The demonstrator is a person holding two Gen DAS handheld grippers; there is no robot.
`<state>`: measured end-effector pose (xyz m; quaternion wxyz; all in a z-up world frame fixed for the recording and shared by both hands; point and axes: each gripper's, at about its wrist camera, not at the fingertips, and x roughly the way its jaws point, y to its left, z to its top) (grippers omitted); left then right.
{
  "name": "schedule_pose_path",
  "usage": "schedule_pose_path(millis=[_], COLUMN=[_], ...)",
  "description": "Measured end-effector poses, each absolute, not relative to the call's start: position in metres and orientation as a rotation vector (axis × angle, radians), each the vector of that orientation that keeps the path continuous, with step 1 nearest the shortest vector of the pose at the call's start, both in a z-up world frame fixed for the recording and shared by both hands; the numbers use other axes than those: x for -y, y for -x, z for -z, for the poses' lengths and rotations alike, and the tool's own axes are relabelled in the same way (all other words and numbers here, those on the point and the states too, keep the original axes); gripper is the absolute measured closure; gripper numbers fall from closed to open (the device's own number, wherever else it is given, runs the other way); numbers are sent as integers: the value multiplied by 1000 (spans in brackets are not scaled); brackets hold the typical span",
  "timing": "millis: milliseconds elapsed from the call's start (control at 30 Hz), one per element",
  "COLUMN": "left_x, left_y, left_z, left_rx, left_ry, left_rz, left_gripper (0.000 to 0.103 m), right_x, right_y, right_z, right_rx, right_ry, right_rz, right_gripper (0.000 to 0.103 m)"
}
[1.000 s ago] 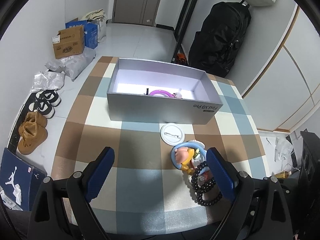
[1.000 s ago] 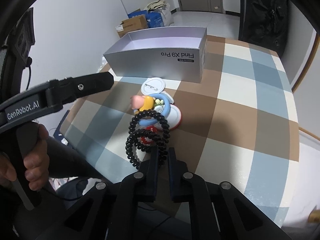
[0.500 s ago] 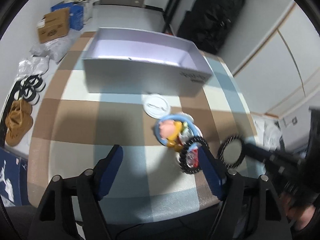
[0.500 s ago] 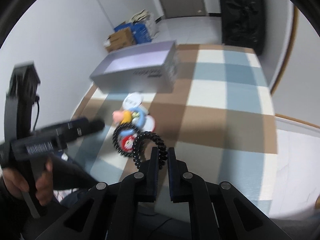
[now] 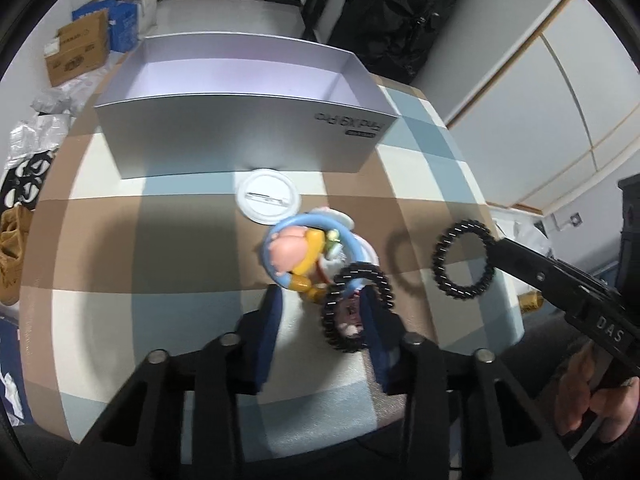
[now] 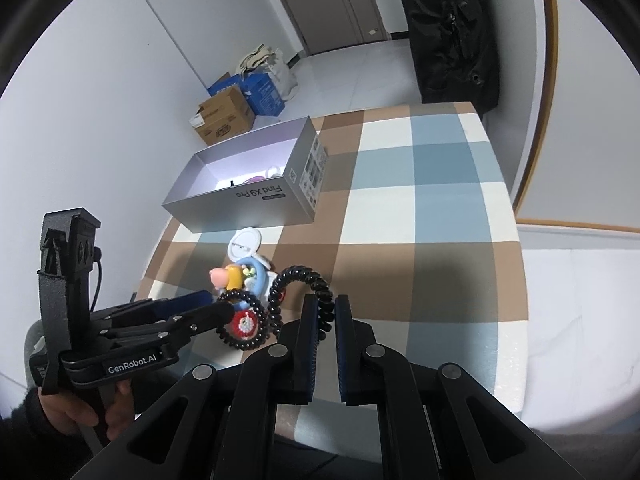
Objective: Organize jewelry
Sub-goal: 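Grasp a black coiled bead bracelet with the right tool, then grasp a second black coiled bracelet with the left tool while the right tool lifts its bracelet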
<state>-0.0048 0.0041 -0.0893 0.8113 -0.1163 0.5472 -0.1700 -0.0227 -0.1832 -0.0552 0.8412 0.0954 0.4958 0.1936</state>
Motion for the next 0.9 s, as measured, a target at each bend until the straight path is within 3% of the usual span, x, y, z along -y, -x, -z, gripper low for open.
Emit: schedule_pose_path(millis=[67,133,233,533,900], left_x=[-3,-2,-4,-2,-8], left_y=[3,4,6,9,5], left_z=[88,88,86,73,50], left_rx=[-1179,-1186,-1185,-1143,-1067], left_ry=[246,242,242,250,337], left_rz=[377,379,383,413,458], left_gripper=[95,97,98,98,98], right_x=[183,182,178,175,192], right_y=[21,21,22,17,7], right_z=[55,53,51,60,87], right_rx=[-1048,-1043,-1036,-1076,-1162], right_ry=[-211,-222,-219,-209,-176], right_rz=[-417,-421,-428,-407,-299], right_gripper=[96,96,102,102,93])
